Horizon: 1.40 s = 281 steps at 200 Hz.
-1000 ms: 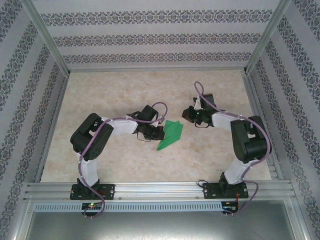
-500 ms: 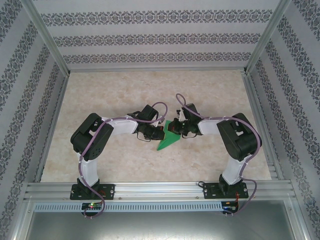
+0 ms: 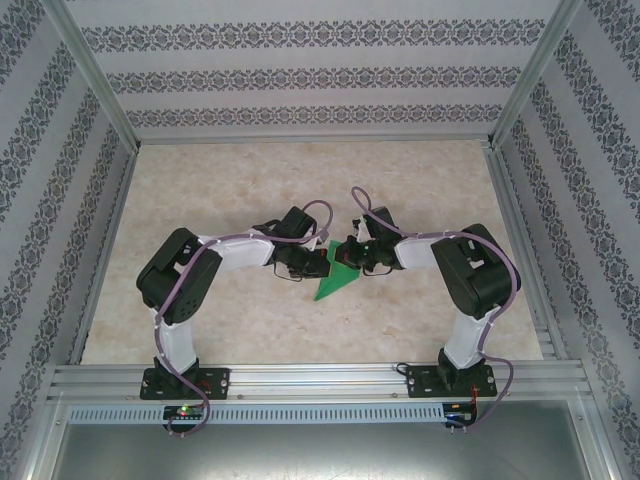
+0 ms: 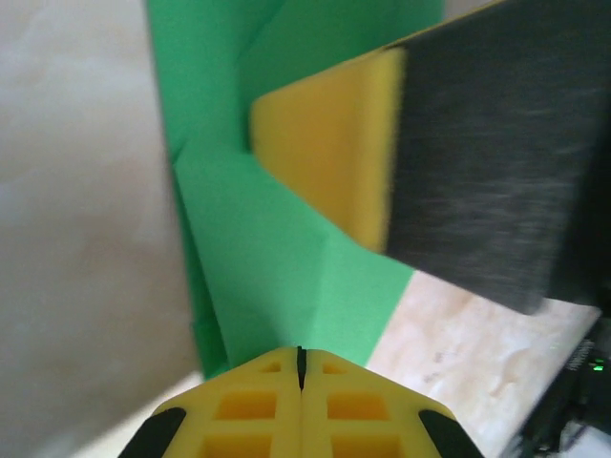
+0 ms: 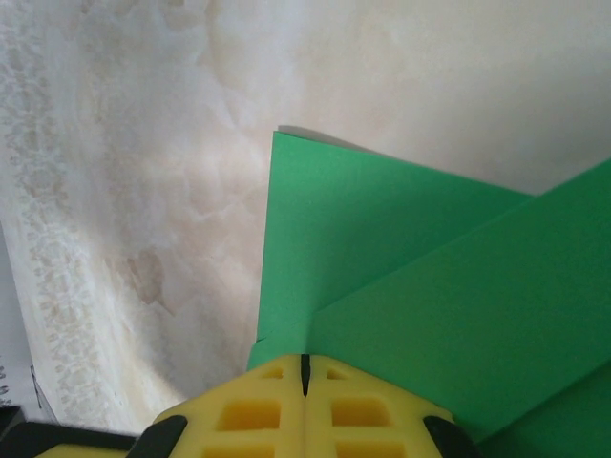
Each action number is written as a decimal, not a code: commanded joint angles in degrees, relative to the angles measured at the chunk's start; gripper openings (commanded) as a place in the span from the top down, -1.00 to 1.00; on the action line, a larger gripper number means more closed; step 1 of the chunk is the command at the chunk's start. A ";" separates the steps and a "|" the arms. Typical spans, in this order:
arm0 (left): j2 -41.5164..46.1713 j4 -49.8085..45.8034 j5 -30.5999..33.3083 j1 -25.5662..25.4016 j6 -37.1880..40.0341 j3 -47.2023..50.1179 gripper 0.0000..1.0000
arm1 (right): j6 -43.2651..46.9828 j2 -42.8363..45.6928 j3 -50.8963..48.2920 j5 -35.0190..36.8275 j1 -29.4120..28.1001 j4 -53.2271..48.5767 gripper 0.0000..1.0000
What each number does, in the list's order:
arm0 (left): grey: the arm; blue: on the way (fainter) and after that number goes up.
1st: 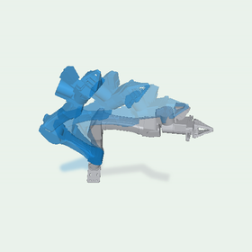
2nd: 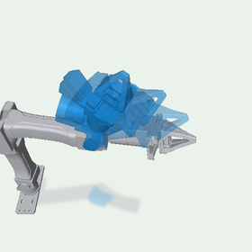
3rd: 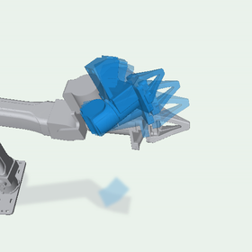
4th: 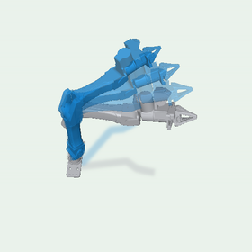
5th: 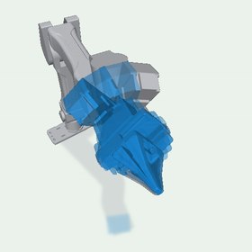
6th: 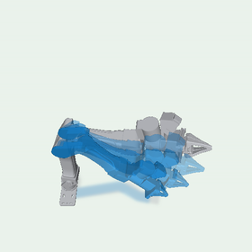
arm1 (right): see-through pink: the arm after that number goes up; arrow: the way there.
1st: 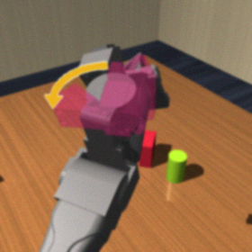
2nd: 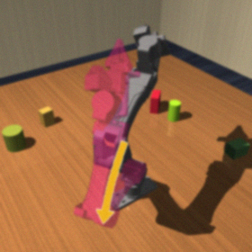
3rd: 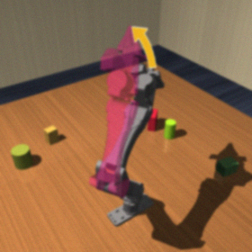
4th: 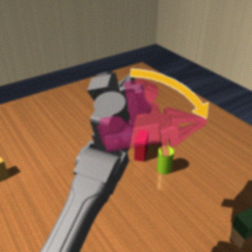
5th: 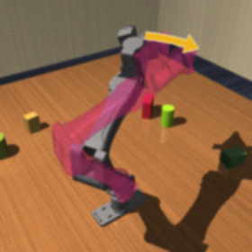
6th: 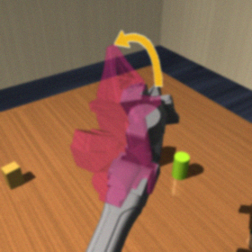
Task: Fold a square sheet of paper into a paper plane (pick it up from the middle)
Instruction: Fourth fold the wing at the center of the table.
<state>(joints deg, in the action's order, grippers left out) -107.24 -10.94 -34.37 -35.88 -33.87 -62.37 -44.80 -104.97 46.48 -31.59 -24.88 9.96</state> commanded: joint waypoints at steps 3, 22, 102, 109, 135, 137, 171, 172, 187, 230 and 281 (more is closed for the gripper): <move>3.49 3.52 -2.15 -0.21 -5.40 2.07 0.95 | 1.27 -4.60 -1.30 5.76 0.10 -6.14 1.00; 4.32 4.04 -1.63 -0.90 -6.36 2.90 0.93 | 1.11 -4.96 -1.33 5.77 0.00 -6.35 1.00; 1.25 2.83 -2.01 -2.09 -8.75 4.20 0.86 | 1.40 -4.76 -1.32 5.01 -0.18 -6.98 1.00; 1.42 3.10 -2.18 -2.09 -8.85 4.36 0.87 | 1.44 -4.56 -1.39 4.72 -0.17 -6.99 1.00; 2.26 3.90 -2.72 -2.18 -9.10 4.91 0.87 | 1.76 -2.97 -1.76 2.51 -0.17 -6.47 1.00; 2.33 4.02 -2.72 -2.18 -9.11 4.96 0.87 | 1.78 -2.74 -1.86 2.35 -0.21 -6.34 1.00; 3.29 5.43 -2.28 -2.18 -9.17 5.06 0.85 | 2.41 0.47 -2.36 -0.17 -0.25 -5.27 1.00; 3.24 5.46 -2.28 -2.18 -9.14 5.06 0.85 | 2.46 0.55 -2.40 -0.24 -0.25 -5.24 1.00; 2.79 6.07 -2.37 -2.18 -9.46 4.94 0.85 | 2.87 1.40 -2.56 -1.22 -0.36 -4.78 1.00; 1.27 6.81 -2.83 -2.18 -9.78 4.69 0.85 | 3.05 1.88 -2.23 -2.06 -0.56 -4.09 1.00; 0.08 6.24 -3.32 -2.18 -10.19 5.42 0.85 | 2.91 0.66 -2.03 -1.23 -0.58 -4.73 1.00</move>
<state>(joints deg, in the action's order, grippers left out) -106.00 -5.50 -36.34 -37.45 -43.03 -57.91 -43.13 -103.42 45.19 -33.08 -24.91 8.97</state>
